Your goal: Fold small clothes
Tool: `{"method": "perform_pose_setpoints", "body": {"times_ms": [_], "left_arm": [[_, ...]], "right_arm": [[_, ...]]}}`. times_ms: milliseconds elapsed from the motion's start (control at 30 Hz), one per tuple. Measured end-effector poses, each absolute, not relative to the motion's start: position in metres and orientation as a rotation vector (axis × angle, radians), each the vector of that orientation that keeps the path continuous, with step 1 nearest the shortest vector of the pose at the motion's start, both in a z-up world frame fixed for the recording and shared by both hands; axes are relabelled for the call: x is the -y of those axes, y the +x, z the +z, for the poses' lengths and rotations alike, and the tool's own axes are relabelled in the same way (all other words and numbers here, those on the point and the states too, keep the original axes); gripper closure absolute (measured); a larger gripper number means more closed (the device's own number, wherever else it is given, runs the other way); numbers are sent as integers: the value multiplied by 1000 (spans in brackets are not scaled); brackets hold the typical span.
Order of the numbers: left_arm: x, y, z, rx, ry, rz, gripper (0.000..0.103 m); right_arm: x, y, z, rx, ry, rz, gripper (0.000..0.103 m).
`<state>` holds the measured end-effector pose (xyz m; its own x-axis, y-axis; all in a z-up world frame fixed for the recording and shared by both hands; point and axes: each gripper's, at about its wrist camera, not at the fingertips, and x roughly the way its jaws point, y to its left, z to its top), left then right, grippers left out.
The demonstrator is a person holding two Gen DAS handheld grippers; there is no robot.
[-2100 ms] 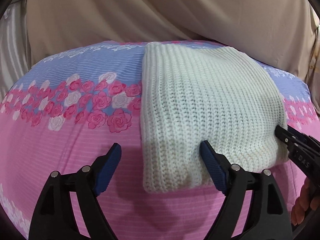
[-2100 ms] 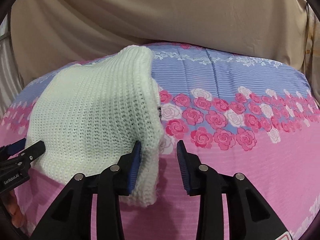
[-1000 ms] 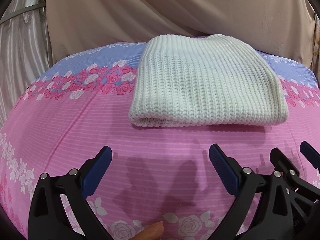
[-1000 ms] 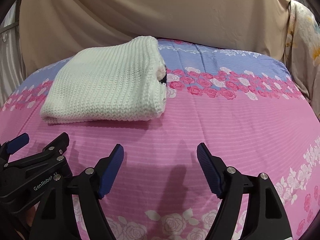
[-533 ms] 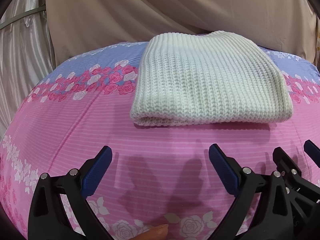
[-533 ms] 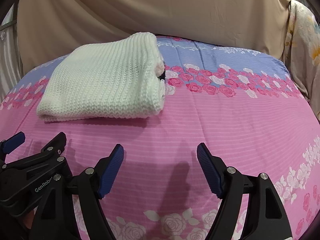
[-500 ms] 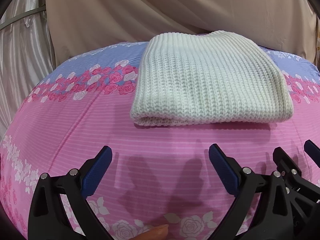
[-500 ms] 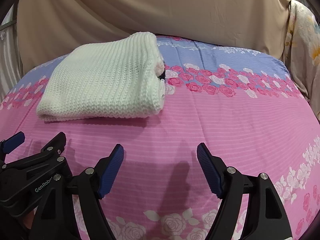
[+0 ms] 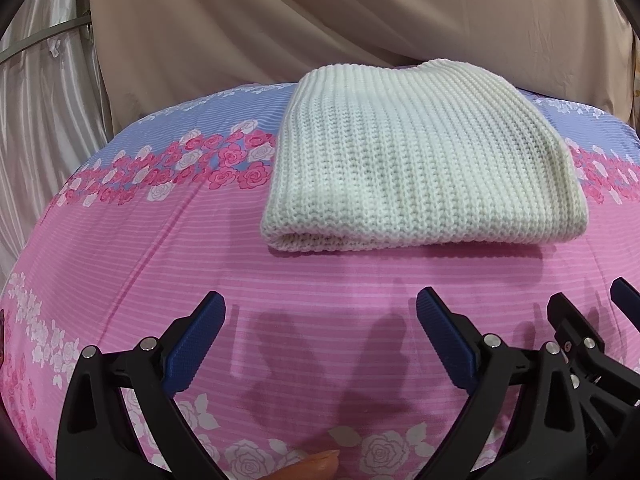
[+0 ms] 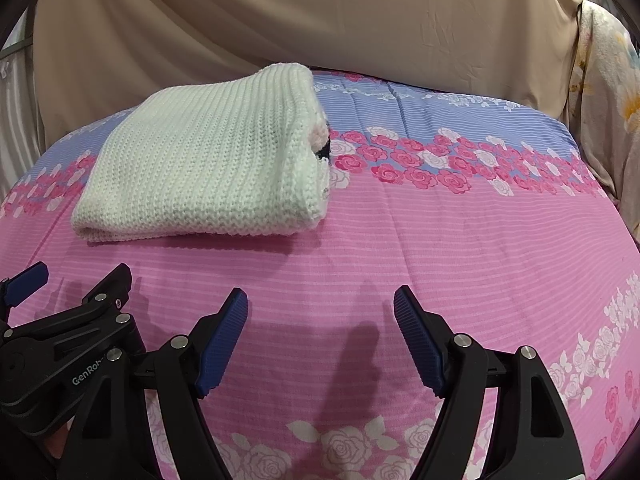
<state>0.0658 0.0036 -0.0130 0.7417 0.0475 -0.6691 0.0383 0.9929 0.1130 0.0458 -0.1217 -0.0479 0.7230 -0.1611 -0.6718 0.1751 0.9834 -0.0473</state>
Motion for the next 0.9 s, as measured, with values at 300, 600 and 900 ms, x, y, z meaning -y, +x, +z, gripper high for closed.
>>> {"method": "perform_pose_setpoints", "body": {"times_ms": [300,600,900], "left_arm": [[-3,65,-12,-737,127,7,12],[-4,65,-11,-735,128,7,12],[-4,65,-11,-736,128,6,13]], "right_arm": [[119,45,-48,-737,18,-194,30],[119,44,-48,-738,15,-194,30],[119,45,-49,-739,9,-194,30]]}}
